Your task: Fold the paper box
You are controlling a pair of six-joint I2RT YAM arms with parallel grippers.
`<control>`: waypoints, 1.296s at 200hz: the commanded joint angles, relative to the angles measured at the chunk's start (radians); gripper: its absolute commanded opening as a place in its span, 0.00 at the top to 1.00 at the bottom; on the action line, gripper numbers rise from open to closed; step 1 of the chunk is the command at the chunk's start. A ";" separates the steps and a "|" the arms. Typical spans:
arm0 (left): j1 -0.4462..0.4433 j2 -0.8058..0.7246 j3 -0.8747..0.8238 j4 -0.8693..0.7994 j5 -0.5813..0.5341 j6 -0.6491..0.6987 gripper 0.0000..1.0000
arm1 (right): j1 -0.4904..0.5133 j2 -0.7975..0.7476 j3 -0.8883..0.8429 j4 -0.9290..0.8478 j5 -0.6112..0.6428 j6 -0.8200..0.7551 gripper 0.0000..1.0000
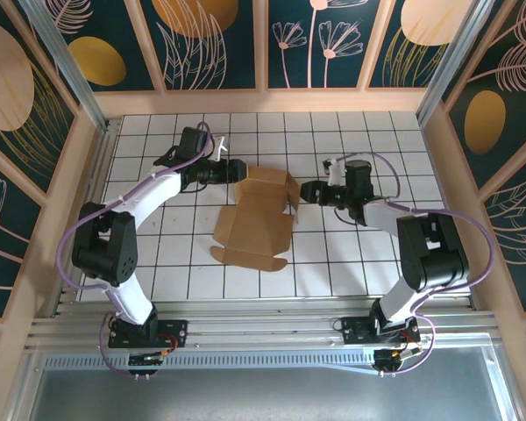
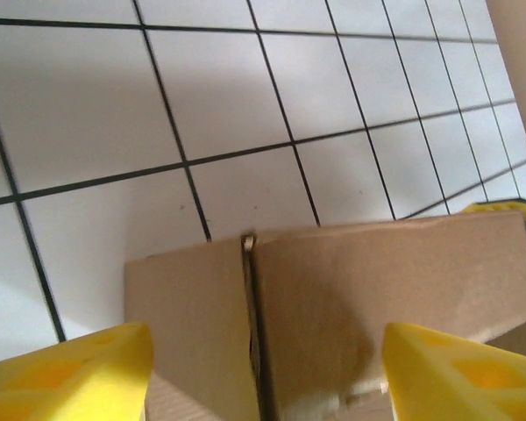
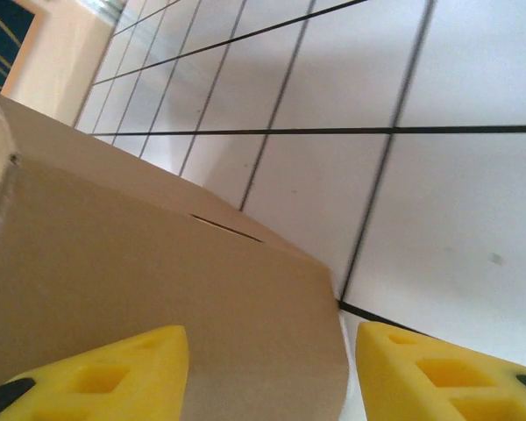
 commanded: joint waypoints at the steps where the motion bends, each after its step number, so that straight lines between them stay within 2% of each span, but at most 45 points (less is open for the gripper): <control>1: -0.004 -0.149 -0.034 0.103 -0.062 0.007 0.19 | -0.009 -0.013 -0.001 0.054 -0.028 -0.034 0.47; 13: -0.004 -0.214 -0.057 0.144 -0.076 0.011 0.15 | 0.007 0.002 0.006 0.057 -0.033 -0.035 0.48; 26: -0.004 -0.289 -0.093 0.176 -0.090 0.008 0.16 | 0.021 0.019 0.016 0.060 -0.026 -0.032 0.50; 36: -0.007 -0.359 -0.146 0.201 -0.098 -0.021 0.22 | 0.024 0.030 0.025 0.057 -0.022 -0.020 0.52; 51: -0.028 -0.471 -0.271 0.251 -0.120 -0.091 0.35 | 0.030 0.037 0.029 0.057 -0.022 0.001 0.53; 65: -0.107 -0.540 -0.399 0.261 -0.166 -0.153 0.47 | 0.036 0.030 0.022 0.060 -0.022 0.011 0.53; 79: -0.227 -0.557 -0.497 0.274 -0.239 -0.219 0.54 | 0.040 0.019 0.017 0.053 -0.007 0.017 0.53; 104: -0.364 -0.473 -0.612 0.398 -0.248 -0.396 0.68 | 0.043 0.007 0.016 0.051 0.006 0.030 0.53; 122: -0.434 -0.374 -0.600 0.436 -0.297 -0.446 0.79 | 0.045 0.006 0.020 0.039 0.020 0.030 0.53; 142: -0.476 -0.262 -0.577 0.513 -0.285 -0.528 0.89 | 0.049 0.007 0.018 0.039 0.025 0.039 0.52; 211: -0.566 -0.015 -0.417 0.525 -0.299 -0.560 0.94 | 0.083 -0.006 0.012 0.034 0.040 0.059 0.52; 241: -0.566 0.053 -0.398 0.405 -0.402 -0.557 1.00 | 0.082 0.000 0.023 0.016 0.050 0.072 0.52; 259: -0.566 0.066 -0.420 0.414 -0.428 -0.557 1.00 | 0.084 0.000 0.025 0.016 0.050 0.086 0.52</control>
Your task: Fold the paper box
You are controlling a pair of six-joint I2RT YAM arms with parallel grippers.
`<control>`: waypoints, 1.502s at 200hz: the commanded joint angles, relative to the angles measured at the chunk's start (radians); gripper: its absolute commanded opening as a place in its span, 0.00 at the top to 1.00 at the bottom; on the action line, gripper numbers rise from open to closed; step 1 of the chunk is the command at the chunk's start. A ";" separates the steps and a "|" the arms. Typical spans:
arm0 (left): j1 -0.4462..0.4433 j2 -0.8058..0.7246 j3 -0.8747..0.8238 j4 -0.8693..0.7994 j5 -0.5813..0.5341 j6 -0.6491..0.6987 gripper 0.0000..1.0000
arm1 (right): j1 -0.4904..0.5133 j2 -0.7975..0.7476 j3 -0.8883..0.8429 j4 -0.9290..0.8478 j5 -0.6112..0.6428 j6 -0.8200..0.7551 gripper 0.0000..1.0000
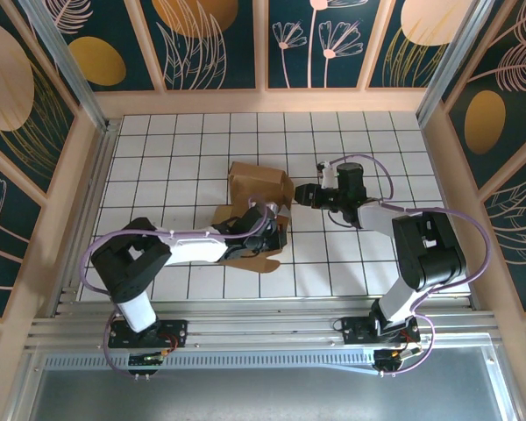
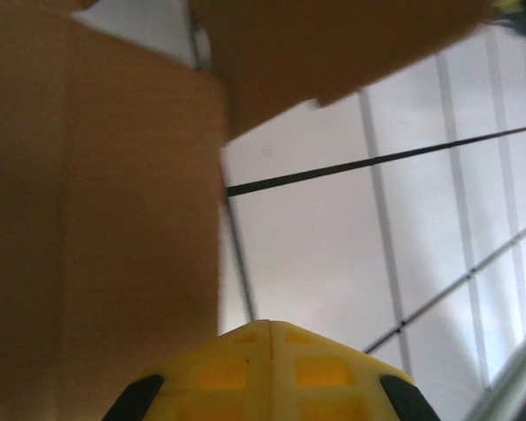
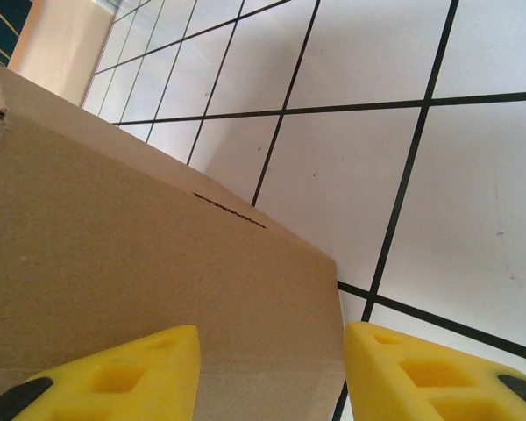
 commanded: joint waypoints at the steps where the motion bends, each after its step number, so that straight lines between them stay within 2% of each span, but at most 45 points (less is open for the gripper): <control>1: 0.003 0.031 -0.010 -0.051 -0.076 -0.013 1.00 | 0.007 -0.023 0.025 -0.012 0.014 0.026 0.52; 43: 0.003 0.081 -0.021 -0.007 -0.049 -0.011 1.00 | 0.022 -0.041 0.023 -0.005 0.029 0.070 0.52; 108: 0.003 0.110 -0.016 0.003 -0.044 -0.006 1.00 | 0.033 -0.055 -0.027 0.085 -0.008 0.326 0.53; 140: 0.003 0.090 -0.027 0.032 -0.036 0.004 1.00 | 0.072 -0.071 -0.071 0.088 0.107 0.272 0.53; 166: 0.003 0.058 -0.032 0.057 -0.045 0.024 0.94 | 0.093 -0.060 -0.086 0.088 0.151 0.274 0.53; 203: 0.004 0.053 -0.016 0.061 -0.061 0.040 0.93 | 0.158 -0.072 -0.193 0.269 0.214 0.347 0.54; 238: 0.003 0.046 -0.014 0.061 -0.080 0.052 0.92 | 0.174 -0.096 -0.251 0.328 0.280 0.374 0.54; 254: 0.003 0.020 -0.024 0.087 -0.071 0.066 0.87 | 0.177 -0.092 -0.257 0.329 0.296 0.369 0.54; 273: 0.003 -0.036 -0.060 0.160 -0.028 0.097 0.76 | 0.183 -0.085 -0.254 0.326 0.308 0.359 0.54; 289: 0.003 -0.141 -0.096 0.186 -0.021 0.122 0.67 | 0.188 -0.083 -0.246 0.324 0.320 0.350 0.54; 300: 0.003 -0.216 -0.120 0.184 -0.041 0.139 0.64 | 0.191 -0.084 -0.242 0.319 0.326 0.343 0.54</control>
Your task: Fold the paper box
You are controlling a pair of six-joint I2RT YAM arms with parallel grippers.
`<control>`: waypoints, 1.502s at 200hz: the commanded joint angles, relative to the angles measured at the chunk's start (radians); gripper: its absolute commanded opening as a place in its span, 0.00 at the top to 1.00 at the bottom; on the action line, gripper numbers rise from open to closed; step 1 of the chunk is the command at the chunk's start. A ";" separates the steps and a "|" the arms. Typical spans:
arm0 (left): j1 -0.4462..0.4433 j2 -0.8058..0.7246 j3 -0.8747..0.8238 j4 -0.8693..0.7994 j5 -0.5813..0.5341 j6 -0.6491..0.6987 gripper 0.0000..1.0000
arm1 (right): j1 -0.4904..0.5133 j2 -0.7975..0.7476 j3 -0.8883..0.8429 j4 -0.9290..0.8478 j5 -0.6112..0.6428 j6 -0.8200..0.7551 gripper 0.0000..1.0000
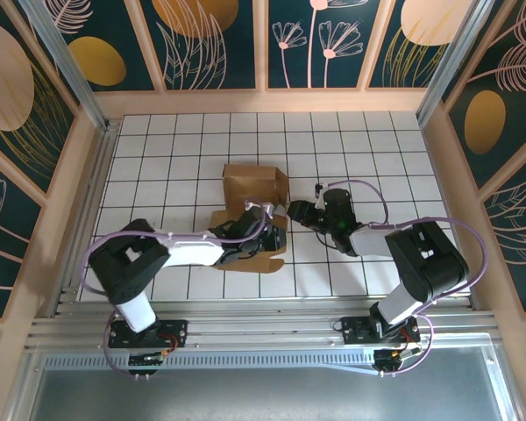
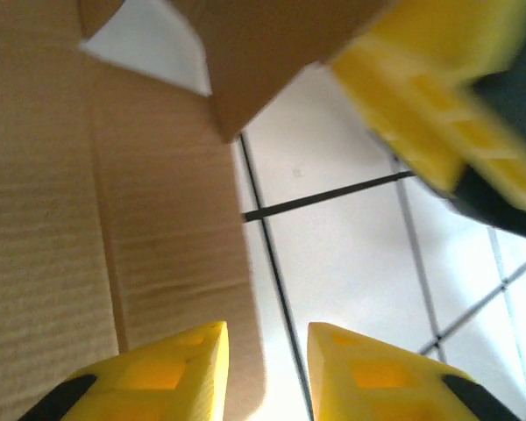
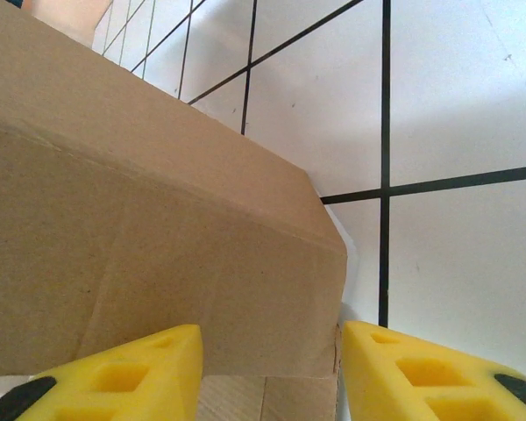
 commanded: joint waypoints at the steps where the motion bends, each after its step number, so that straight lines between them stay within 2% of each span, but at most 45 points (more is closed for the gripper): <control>1: 0.003 -0.154 -0.040 0.079 -0.007 0.058 0.64 | 0.014 -0.020 0.006 0.036 0.047 -0.016 0.54; 19: 0.004 -0.313 -0.071 0.021 -0.120 0.073 0.65 | 0.018 -0.019 0.018 0.020 0.052 -0.028 0.54; 36: 0.040 -0.458 -0.028 -0.149 -0.274 0.079 0.66 | 0.022 -0.025 0.029 0.003 0.057 -0.038 0.54; 54: 0.198 -0.530 0.083 -0.350 -0.307 0.092 0.66 | 0.027 -0.032 0.038 -0.013 0.064 -0.050 0.54; 69: 0.349 -0.506 0.207 -0.480 -0.287 0.139 0.61 | 0.029 -0.037 0.045 -0.019 0.069 -0.058 0.54; 82: 0.468 -0.420 0.330 -0.563 -0.195 0.183 0.56 | 0.029 -0.038 0.052 -0.029 0.071 -0.065 0.54; 96: 0.576 -0.275 0.469 -0.645 0.005 0.207 0.53 | 0.029 -0.041 0.061 -0.042 0.071 -0.069 0.54; 109: 0.626 -0.138 0.583 -0.697 0.184 0.218 0.55 | 0.029 -0.045 0.069 -0.053 0.071 -0.072 0.54; 133: 0.632 0.056 0.754 -0.802 0.294 0.226 0.59 | 0.030 -0.058 0.087 -0.088 0.087 -0.091 0.53; 149: 0.632 0.107 0.769 -0.795 0.353 0.237 0.59 | 0.029 -0.065 0.104 -0.118 0.098 -0.112 0.53; 175: 0.632 0.114 0.716 -0.717 0.415 0.238 0.49 | 0.028 -0.071 0.123 -0.150 0.106 -0.139 0.53; 194: 0.632 0.129 0.692 -0.699 0.408 0.234 0.45 | 0.028 -0.070 0.130 -0.153 0.101 -0.146 0.53; 214: 0.632 0.142 0.664 -0.688 0.397 0.229 0.47 | 0.028 -0.067 0.136 -0.156 0.094 -0.149 0.53; 251: 0.632 0.126 0.567 -0.636 0.448 0.222 0.56 | 0.020 -0.095 0.145 -0.189 0.097 -0.157 0.53; 300: 0.632 0.089 0.475 -0.560 0.504 0.218 0.59 | 0.005 -0.196 0.181 -0.302 0.128 -0.205 0.53</control>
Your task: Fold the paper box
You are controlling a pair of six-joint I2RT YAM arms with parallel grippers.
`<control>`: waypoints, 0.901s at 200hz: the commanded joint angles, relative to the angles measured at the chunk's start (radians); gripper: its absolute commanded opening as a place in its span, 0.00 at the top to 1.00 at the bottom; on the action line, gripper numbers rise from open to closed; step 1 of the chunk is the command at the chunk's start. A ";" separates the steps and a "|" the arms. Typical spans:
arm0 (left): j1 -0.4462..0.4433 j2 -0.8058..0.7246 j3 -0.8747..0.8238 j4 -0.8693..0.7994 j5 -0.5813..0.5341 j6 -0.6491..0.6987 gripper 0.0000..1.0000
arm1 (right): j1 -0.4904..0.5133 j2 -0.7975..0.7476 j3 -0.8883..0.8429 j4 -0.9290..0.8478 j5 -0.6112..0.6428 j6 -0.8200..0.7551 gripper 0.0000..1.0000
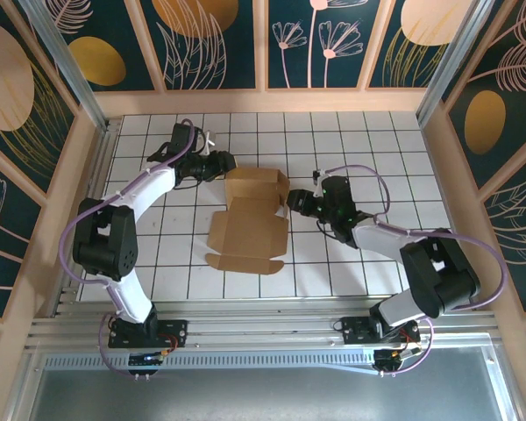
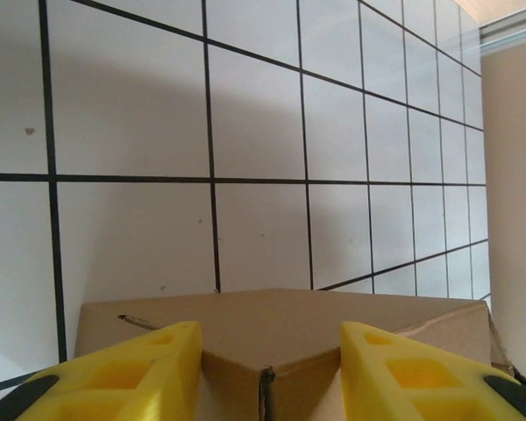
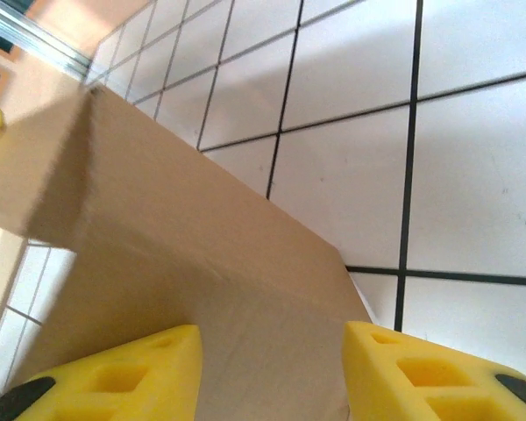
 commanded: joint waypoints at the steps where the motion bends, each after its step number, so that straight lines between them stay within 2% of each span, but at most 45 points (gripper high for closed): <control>1: -0.005 -0.009 -0.054 -0.006 0.054 -0.005 0.59 | -0.012 -0.077 0.046 -0.066 0.037 -0.047 0.53; 34: -0.005 -0.041 -0.089 0.027 0.067 -0.007 0.60 | -0.055 -0.137 0.047 -0.109 0.063 -0.062 0.53; 75: -0.005 -0.064 -0.123 0.058 0.082 -0.015 0.61 | -0.080 -0.047 0.101 -0.154 0.025 -0.060 0.53; 126: -0.005 -0.064 -0.141 0.088 0.103 -0.043 0.61 | 0.003 0.055 0.127 -0.110 -0.011 -0.043 0.53; 180: -0.006 -0.101 -0.151 0.100 0.112 -0.049 0.61 | 0.047 0.149 0.140 -0.045 0.004 -0.022 0.53</control>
